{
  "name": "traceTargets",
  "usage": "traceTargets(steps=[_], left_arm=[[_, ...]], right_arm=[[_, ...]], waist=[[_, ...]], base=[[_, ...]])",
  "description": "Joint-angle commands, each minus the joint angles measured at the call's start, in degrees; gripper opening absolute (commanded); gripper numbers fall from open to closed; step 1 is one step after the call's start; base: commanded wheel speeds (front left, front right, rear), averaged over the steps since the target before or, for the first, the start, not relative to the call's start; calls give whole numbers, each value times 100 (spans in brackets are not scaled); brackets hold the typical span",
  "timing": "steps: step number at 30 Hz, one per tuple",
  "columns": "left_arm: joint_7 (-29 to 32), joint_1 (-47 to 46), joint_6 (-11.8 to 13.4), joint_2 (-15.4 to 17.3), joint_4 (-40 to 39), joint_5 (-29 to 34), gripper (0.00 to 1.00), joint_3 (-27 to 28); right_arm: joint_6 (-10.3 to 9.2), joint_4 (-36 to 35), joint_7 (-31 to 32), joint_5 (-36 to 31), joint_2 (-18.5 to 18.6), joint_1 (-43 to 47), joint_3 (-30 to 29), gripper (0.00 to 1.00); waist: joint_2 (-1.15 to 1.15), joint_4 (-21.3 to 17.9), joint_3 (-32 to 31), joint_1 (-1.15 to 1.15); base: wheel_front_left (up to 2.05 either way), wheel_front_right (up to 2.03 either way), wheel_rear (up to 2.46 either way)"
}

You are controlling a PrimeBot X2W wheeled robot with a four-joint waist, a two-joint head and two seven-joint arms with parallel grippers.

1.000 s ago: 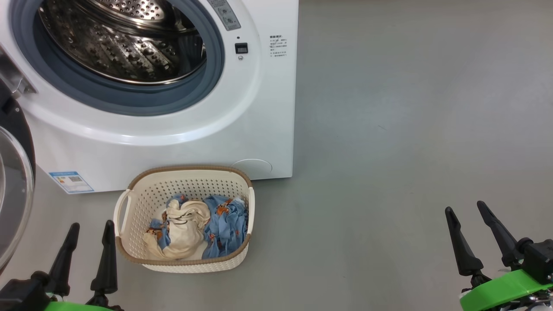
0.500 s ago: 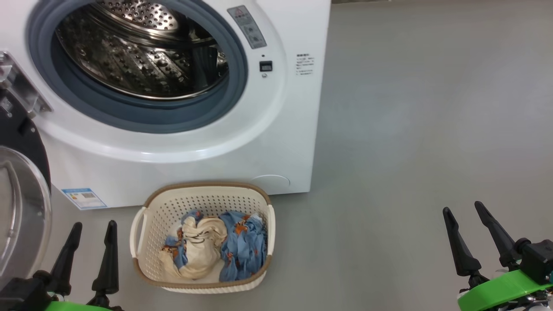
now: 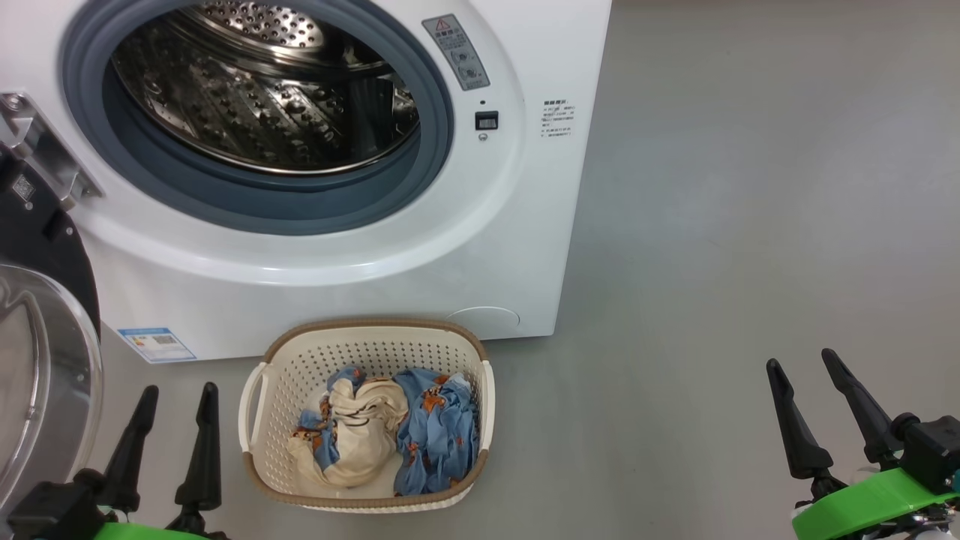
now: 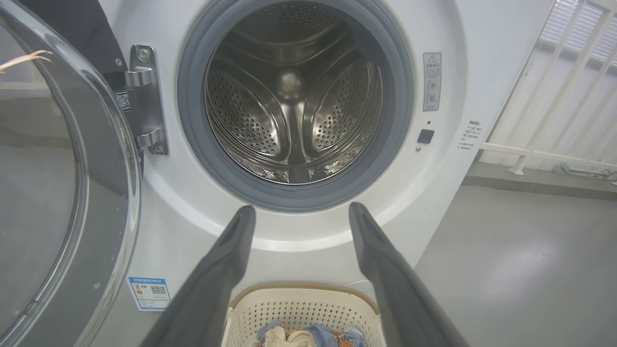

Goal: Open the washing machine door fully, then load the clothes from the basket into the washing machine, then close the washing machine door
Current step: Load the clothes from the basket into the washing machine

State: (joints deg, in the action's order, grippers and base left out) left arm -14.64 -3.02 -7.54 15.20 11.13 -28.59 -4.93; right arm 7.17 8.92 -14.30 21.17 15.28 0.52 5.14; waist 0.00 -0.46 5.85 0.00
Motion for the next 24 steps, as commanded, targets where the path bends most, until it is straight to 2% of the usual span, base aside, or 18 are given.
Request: traceTargets(steps=[1,12,19,24], left_arm=[[-36,-132,5,126,-120,30,100,179],[-36,-409,5,-202,522,75,100,-99],[-36,-995,5,-480,1267,232,100,-85],[-36,-1415,5,-563,1727,339,100,-83]], right_arm=[[32,-157,-70,-19,99,-102,90,100],[32,-202,-70,-60,-36,-368,134,100],[32,-238,-70,-92,-150,-657,144,100],[32,-257,-70,-113,-222,-851,155,100]], waist=[[0,7,31,0],[0,-71,484,0],[0,-219,991,0],[0,-315,1297,0]], base=[[0,0,0],[0,0,0],[0,0,0],[0,0,0]])
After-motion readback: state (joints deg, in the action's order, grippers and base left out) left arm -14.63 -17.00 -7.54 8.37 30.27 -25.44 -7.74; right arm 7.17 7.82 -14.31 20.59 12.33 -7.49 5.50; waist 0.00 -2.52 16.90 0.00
